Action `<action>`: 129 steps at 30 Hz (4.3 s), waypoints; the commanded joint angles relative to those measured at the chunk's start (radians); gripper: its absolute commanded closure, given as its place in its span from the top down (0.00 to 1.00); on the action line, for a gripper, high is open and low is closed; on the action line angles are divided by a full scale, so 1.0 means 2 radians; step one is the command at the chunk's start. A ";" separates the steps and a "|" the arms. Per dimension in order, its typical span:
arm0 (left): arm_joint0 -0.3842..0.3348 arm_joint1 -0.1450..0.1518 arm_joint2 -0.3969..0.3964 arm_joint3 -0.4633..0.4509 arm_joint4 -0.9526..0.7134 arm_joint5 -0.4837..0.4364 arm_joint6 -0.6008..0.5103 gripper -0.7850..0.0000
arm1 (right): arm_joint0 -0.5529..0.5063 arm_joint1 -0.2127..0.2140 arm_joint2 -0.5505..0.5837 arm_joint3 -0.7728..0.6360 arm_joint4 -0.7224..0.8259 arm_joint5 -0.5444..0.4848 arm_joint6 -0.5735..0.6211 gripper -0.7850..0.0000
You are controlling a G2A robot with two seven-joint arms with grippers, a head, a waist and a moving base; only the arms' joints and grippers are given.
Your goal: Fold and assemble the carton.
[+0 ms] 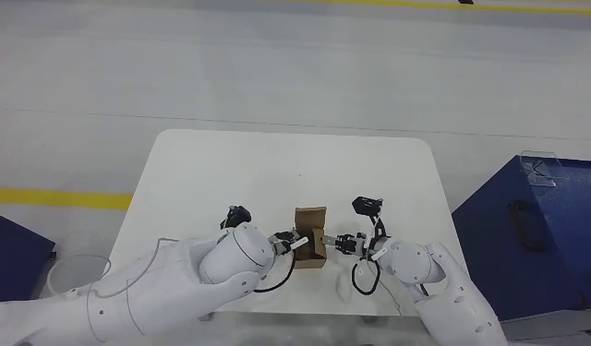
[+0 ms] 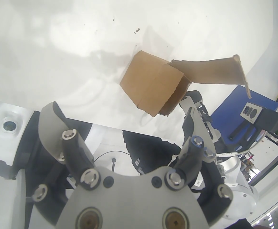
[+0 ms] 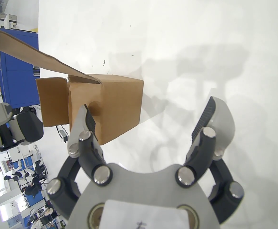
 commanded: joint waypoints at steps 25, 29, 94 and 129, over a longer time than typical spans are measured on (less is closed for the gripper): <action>0.040 -0.023 0.000 0.050 0.053 0.000 -0.036 1.00 | -0.013 0.001 0.005 -0.010 0.002 -0.009 -0.008 1.00; 0.042 -0.036 0.000 0.062 0.076 0.000 -0.052 1.00 | -0.015 0.001 0.006 -0.011 -0.001 -0.008 -0.008 1.00; 0.050 -0.034 -0.007 0.021 0.324 -0.072 -0.123 1.00 | -0.032 0.001 0.057 -0.026 0.073 -0.030 0.002 1.00; 0.078 -0.032 -0.051 0.162 0.759 -0.359 -0.467 0.66 | -0.057 0.015 0.100 -0.036 0.093 -0.037 0.024 1.00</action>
